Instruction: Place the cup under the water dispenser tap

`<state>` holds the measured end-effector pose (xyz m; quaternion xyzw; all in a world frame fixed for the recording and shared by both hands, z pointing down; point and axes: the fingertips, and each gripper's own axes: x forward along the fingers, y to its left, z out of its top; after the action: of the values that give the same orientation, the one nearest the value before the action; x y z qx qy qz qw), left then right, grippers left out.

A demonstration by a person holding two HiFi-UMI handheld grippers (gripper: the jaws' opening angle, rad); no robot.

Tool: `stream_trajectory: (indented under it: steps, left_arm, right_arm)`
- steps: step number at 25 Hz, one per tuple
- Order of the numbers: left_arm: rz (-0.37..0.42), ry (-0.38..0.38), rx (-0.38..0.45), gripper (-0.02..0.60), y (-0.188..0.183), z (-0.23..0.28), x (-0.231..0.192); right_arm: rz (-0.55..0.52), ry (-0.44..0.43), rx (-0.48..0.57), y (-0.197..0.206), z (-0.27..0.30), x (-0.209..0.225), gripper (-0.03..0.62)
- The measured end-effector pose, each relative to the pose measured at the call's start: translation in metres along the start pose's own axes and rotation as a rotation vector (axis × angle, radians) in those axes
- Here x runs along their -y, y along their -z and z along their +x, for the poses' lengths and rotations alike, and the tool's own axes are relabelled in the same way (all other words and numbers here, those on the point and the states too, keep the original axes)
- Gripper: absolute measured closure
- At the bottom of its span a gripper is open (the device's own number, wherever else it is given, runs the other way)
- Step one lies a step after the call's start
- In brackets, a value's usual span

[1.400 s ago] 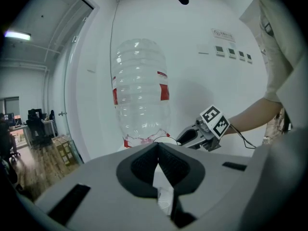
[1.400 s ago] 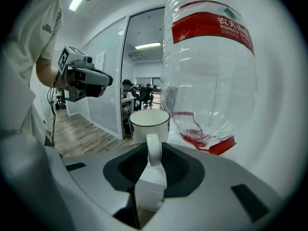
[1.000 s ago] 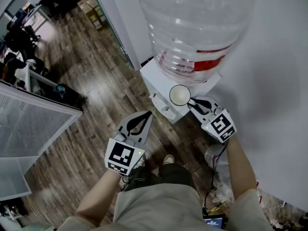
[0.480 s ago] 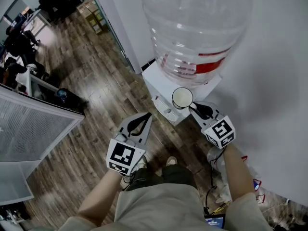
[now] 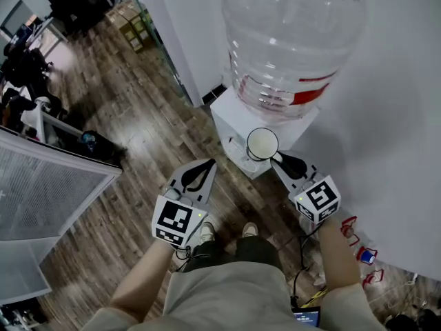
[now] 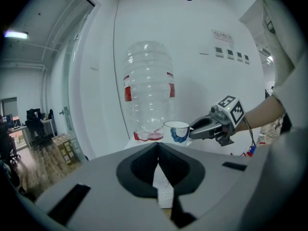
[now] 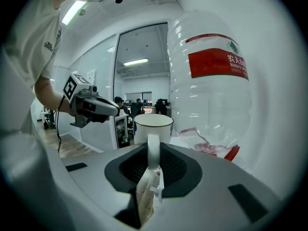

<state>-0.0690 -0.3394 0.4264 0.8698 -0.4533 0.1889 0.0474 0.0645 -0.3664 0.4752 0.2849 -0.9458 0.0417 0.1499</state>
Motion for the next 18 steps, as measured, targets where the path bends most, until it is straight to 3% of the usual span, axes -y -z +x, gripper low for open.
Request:
stream_trajectory:
  steps: [9,18]
  left_arm:
    - [0.010,0.058,-0.012,0.578,0.020,-0.031,-0.020]
    - [0.012,0.111,-0.038,0.577,0.073,-0.027,-0.034]
  right_arm:
    - [0.031,0.085,-0.020,-0.003,0.018,-0.059,0.525]
    - [0.113,0.152,-0.065,0.059,0.049,-0.091,0.525]
